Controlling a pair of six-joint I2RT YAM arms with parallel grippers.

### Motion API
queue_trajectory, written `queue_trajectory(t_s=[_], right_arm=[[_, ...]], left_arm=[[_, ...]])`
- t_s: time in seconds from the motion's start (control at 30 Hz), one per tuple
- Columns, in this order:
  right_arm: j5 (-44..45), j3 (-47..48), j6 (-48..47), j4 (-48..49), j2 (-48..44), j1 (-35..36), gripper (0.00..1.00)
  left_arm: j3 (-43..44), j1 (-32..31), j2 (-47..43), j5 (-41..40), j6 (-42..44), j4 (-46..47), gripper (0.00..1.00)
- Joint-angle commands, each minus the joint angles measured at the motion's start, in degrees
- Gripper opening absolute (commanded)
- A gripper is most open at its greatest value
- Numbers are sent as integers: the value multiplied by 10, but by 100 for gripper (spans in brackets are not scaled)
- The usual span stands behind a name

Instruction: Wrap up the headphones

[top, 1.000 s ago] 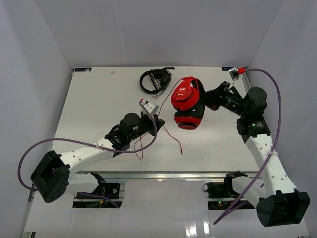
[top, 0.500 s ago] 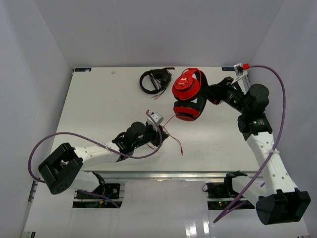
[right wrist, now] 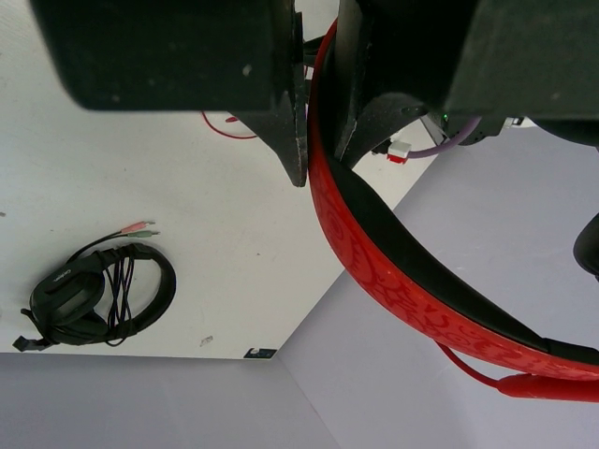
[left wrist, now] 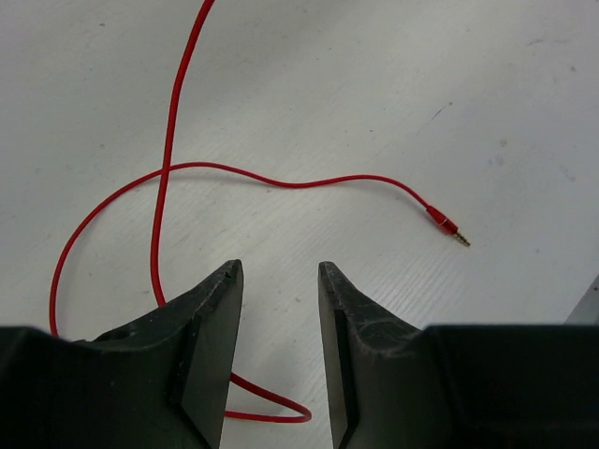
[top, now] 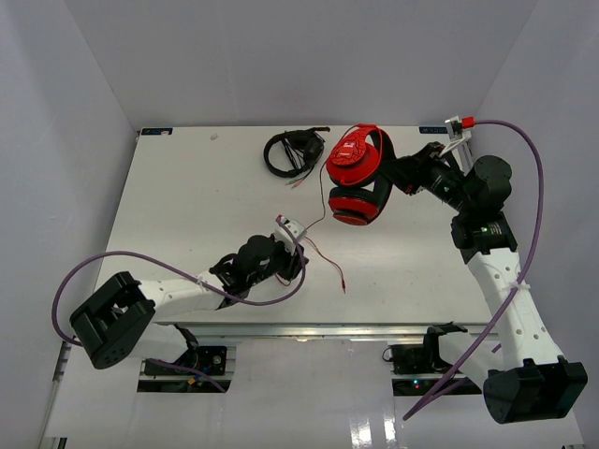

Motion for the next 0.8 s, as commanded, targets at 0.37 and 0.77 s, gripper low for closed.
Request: queue_trajectory(t_s=[0.37,0.77], right_arm=[[8,29,13,23,-2,-3,8],[9,28,13,20,0,-4,8]], left_arm=[[19,-2,-144,-4,12,-96,67],[62,3,-117,8,-93,-227,74]])
